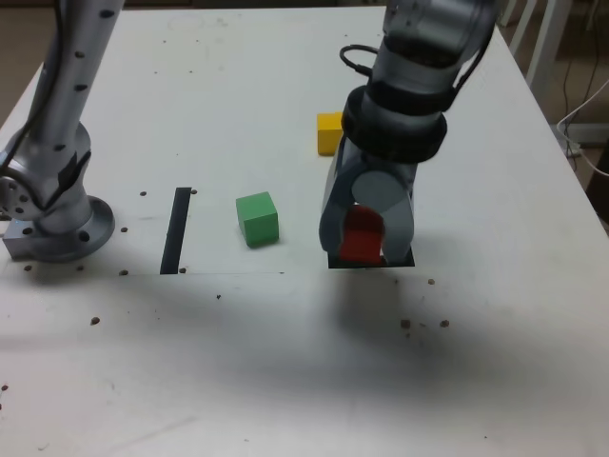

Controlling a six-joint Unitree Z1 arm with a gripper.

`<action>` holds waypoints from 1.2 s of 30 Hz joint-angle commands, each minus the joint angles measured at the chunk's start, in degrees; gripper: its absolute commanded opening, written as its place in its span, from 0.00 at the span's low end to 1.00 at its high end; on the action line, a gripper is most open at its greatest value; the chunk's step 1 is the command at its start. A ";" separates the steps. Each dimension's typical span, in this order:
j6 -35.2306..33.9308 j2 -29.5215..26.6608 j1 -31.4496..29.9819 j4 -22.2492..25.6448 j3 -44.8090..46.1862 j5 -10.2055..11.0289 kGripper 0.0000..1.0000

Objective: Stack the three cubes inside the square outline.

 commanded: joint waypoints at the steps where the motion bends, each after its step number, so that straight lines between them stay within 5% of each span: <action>1: 0.72 -0.58 1.27 -0.91 0.91 -0.40 0.29; 36: 4.89 -0.62 7.62 -11.12 9.35 -0.37 0.31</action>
